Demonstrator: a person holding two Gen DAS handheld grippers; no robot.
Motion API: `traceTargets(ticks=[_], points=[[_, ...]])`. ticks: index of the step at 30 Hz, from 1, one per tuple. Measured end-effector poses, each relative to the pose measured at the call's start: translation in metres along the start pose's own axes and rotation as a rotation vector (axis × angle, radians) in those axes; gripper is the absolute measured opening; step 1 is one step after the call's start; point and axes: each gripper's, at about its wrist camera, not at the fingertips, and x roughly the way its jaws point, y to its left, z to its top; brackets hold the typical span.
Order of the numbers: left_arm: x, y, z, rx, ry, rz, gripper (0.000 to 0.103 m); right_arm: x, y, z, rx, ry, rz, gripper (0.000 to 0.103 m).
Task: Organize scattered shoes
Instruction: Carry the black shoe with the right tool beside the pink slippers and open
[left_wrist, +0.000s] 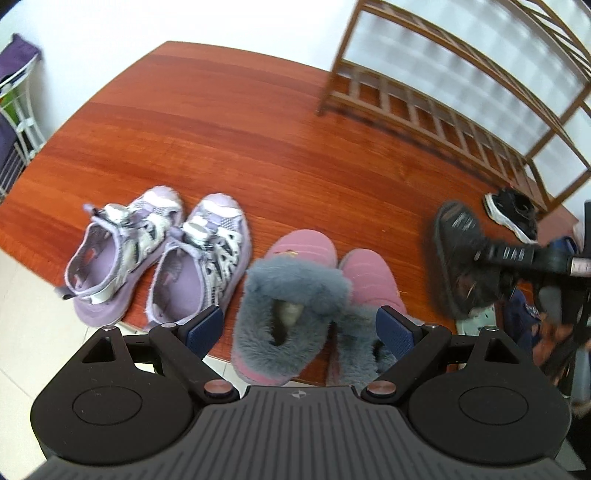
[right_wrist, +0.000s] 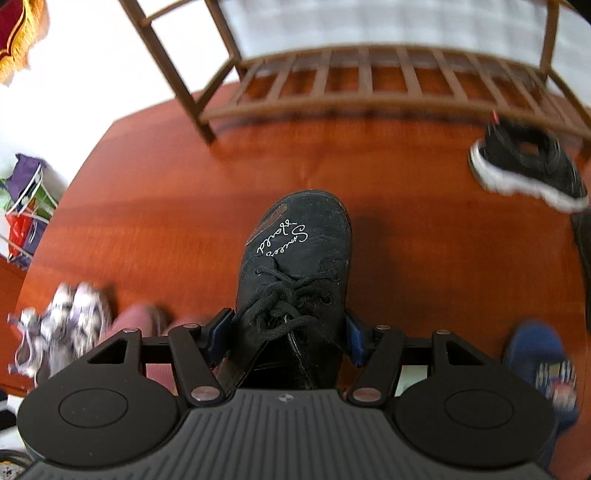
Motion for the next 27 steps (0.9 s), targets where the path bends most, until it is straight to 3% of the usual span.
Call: traceTargets(ticks=[8, 21, 24, 26, 27], points=[[-0.003, -0.004, -0.01, 0.049, 0.018, -0.026, 0.091, 0.005, 0.007, -0.058, 0.036, 0.091, 0.005, 0.068], [-0.011, 0.005, -0.025, 0.055, 0.036, -0.027, 0.091, 0.028, 0.014, -0.079, 0.034, 0.126, -0.029, 0.07], [-0.012, 0.006, -0.028, 0.061, 0.04, -0.034, 0.091, 0.027, 0.014, -0.077, 0.03, 0.12, -0.032, 0.075], [-0.012, 0.005, -0.029, 0.067, 0.044, -0.042, 0.091, 0.023, 0.015, -0.075, 0.012, 0.102, -0.042, 0.088], [-0.011, 0.005, -0.029, 0.072, 0.046, -0.047, 0.091, 0.016, 0.016, -0.074, 0.005, 0.086, -0.041, 0.089]])
